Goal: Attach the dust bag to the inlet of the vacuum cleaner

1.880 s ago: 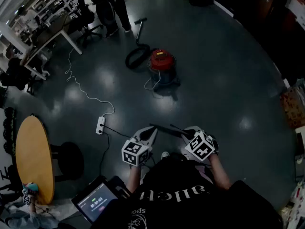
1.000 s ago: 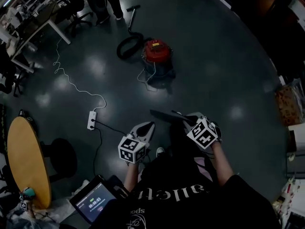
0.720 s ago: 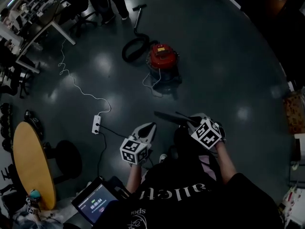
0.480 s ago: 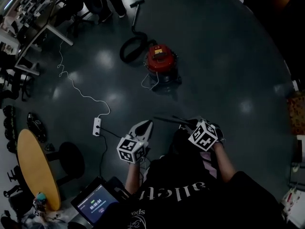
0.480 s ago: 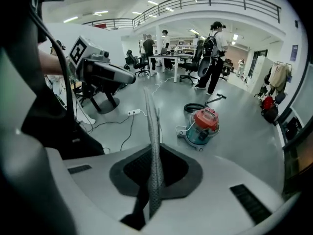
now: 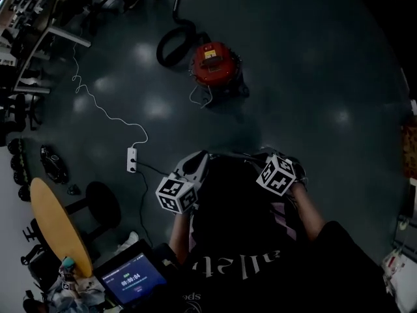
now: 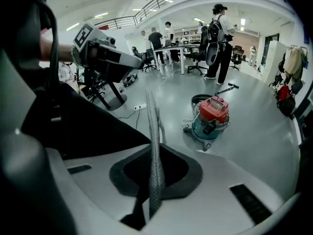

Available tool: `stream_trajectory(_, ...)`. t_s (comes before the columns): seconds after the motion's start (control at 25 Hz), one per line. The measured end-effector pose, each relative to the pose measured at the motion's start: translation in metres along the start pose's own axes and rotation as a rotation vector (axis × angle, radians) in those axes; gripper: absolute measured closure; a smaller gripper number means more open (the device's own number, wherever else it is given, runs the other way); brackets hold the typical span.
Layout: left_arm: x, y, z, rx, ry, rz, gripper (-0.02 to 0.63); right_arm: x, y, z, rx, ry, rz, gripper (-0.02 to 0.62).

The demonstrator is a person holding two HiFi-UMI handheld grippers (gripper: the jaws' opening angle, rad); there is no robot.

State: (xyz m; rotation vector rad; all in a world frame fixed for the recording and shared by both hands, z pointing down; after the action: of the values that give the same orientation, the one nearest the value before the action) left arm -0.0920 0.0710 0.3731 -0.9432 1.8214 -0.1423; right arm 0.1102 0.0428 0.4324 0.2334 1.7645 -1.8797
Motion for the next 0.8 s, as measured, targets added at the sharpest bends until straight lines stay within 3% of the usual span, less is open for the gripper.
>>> stream_trajectory(0.12,0.005,-0.013,0.002,-0.027,-0.034,-0.041,0.600,-0.004,-0.002,0.001,-0.023,-0.037,-0.008,0.555)
stream_trajectory(0.32,0.024,-0.042,-0.010,-0.072,-0.123,-0.103,0.600,-0.005,-0.002,0.011,-0.135,-0.198,-0.018,0.555)
stream_trajectory(0.68,0.097,-0.165,-0.142,-0.142,-0.227,-0.223,0.596,0.023,-0.075,0.091,-0.124,-0.236,-0.081,0.555)
stream_trajectory(0.8,0.107,-0.207,-0.188,-0.149,-0.234,-0.265,0.528,0.026,-0.109,0.120,-0.104,-0.254,-0.097,0.555)
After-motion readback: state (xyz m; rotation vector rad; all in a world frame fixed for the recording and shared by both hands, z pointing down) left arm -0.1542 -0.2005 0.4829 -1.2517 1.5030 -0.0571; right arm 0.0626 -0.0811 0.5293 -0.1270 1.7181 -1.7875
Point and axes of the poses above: the fingertips, and each gripper's own axes: y backward along the fingers, z to its right, x out of its top, the point moved 7 cm from there along y, backward along the fingers, and after that the axes turned 3 degrees about -x, right-handed, at the moved point
